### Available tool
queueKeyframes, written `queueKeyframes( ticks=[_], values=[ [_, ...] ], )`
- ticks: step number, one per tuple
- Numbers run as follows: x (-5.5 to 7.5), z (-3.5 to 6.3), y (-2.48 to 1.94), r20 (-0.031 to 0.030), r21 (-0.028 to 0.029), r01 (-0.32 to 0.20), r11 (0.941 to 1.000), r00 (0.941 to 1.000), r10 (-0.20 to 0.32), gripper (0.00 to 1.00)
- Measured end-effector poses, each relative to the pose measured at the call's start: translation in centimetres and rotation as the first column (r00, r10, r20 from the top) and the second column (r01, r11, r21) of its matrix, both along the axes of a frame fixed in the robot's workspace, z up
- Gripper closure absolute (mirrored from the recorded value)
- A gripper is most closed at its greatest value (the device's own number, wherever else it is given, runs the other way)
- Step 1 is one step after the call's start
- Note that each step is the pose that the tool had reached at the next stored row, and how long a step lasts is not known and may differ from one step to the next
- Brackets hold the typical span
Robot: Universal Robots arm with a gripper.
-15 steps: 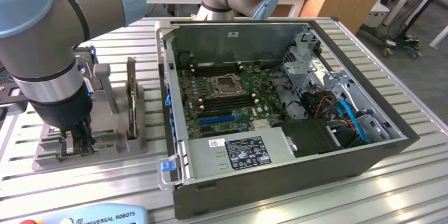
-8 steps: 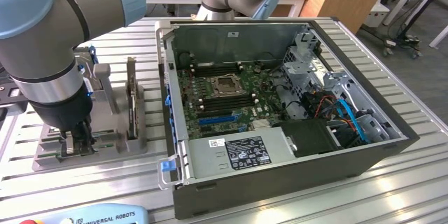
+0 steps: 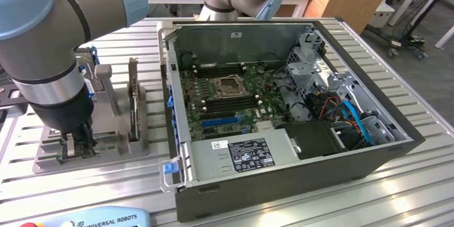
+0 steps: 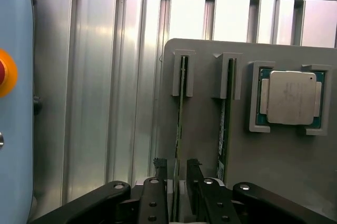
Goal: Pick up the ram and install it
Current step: 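Pick up the ram and move it above insertion slot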
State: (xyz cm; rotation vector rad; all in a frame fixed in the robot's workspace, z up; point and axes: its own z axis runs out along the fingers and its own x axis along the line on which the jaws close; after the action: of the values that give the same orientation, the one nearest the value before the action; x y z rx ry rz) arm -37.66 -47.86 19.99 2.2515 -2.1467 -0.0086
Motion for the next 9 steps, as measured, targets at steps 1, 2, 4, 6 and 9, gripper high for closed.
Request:
queueKeyframes(
  ticks=[1, 2, 4, 6, 9],
  values=[
    [0.00, 0.00, -0.03, 0.0000, -0.0001, 0.000, 1.0000, 1.0000, 0.000, 0.71],
    [0.01, -0.01, -0.08, 0.0001, 0.0000, 0.000, 1.0000, 1.0000, 0.000, 0.71],
    [0.01, 0.01, -0.13, -0.0001, -0.0001, 0.000, 1.0000, 1.0000, 0.000, 0.71],
    [0.01, 0.00, -0.14, 0.0000, 0.0000, 0.000, 1.0000, 1.0000, 0.000, 0.71],
    [0.01, 0.00, -0.14, 0.0000, 0.0000, 0.000, 1.0000, 1.0000, 0.000, 0.71]
  ],
)
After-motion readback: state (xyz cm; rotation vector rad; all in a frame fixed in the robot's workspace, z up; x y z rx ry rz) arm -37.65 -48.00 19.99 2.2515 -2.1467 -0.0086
